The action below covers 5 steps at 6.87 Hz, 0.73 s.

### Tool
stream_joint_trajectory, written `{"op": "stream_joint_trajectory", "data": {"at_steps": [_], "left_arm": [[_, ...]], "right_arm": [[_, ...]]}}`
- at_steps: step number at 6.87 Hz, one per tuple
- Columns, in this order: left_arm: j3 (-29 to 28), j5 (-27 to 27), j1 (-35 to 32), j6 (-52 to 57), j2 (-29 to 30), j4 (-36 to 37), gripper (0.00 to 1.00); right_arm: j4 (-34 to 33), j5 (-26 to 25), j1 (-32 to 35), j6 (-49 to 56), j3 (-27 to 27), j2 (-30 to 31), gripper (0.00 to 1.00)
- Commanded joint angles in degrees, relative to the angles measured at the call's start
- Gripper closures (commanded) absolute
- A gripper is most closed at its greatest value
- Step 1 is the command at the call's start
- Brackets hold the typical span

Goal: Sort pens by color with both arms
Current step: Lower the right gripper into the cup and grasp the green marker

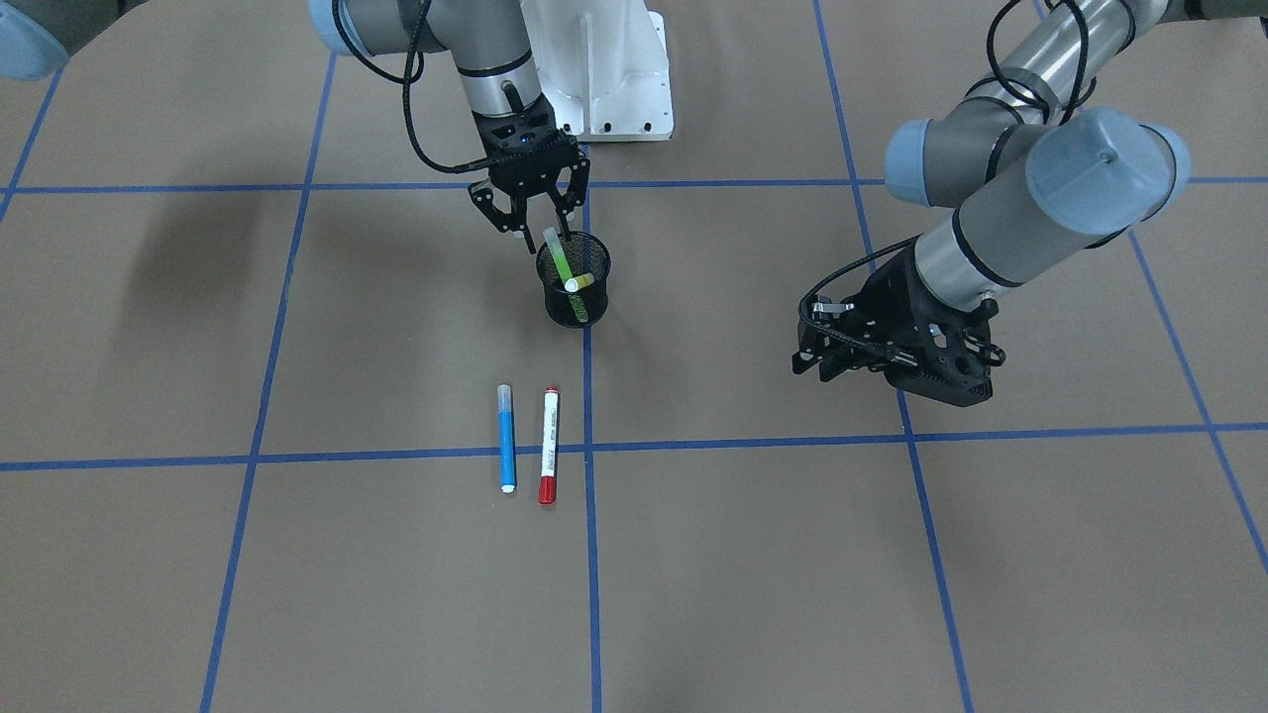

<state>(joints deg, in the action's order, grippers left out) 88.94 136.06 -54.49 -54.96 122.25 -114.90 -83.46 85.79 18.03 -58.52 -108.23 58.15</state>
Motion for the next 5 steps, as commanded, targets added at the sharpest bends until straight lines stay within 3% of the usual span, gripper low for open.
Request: {"op": "stream_joint_trajectory", "data": {"at_steps": [1,5], "left_arm": [[0.0,0.0,0.0,0.0,0.0,0.0,0.61],[0.1,0.0,0.0,-0.1,0.0,0.0,0.61]], "right_arm": [[0.0,0.0,-0.3,0.0,0.0,-0.2,0.57],[0.0,0.1,-0.3,0.1,0.0,-0.1,0.71]]}}
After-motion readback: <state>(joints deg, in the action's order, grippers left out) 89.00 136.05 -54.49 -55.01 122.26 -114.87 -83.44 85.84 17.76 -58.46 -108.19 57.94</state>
